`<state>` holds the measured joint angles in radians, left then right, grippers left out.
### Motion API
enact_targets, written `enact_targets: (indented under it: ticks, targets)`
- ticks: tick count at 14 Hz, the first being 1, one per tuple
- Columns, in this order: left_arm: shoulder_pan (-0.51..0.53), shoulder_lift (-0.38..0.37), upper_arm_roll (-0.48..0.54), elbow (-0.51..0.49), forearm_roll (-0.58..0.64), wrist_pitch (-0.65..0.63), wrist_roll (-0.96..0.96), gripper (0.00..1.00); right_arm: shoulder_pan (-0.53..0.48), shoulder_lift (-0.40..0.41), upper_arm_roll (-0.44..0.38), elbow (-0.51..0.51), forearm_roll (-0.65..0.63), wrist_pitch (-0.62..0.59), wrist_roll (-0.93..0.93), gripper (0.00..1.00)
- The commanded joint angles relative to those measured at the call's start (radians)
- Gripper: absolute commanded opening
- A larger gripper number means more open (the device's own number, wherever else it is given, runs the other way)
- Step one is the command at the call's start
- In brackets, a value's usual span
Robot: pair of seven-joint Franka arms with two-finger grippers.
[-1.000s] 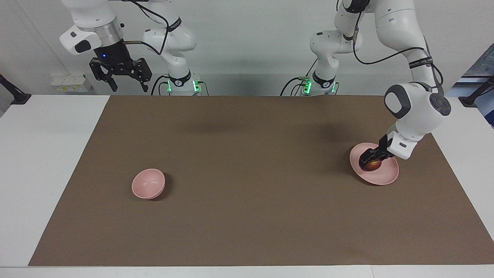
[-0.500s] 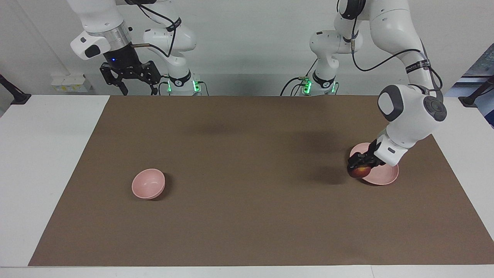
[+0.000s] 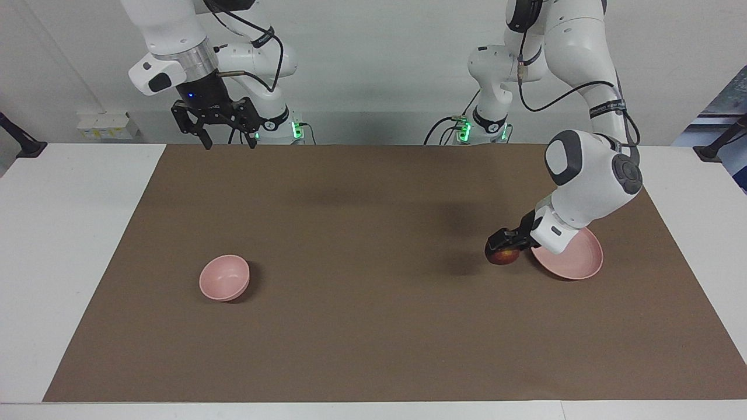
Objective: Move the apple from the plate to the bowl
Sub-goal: 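Lift the apple with the left gripper while the right gripper approaches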
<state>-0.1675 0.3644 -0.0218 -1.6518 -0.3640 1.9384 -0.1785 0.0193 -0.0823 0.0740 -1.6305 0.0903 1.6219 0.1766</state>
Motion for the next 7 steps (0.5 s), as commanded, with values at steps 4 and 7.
enact_targets:
  ticks: [4, 7]
  targets:
    - [-0.043, 0.007, -0.018, 0.033, -0.143, -0.075, -0.153, 0.00, -0.004, 0.004, 0.003, -0.025, 0.087, 0.055, 0.044, 1.00]
    - [-0.029, 0.008, -0.018, 0.035, -0.332, -0.079, -0.196, 0.00, -0.005, -0.001, 0.001, -0.087, 0.217, 0.127, 0.095, 1.00]
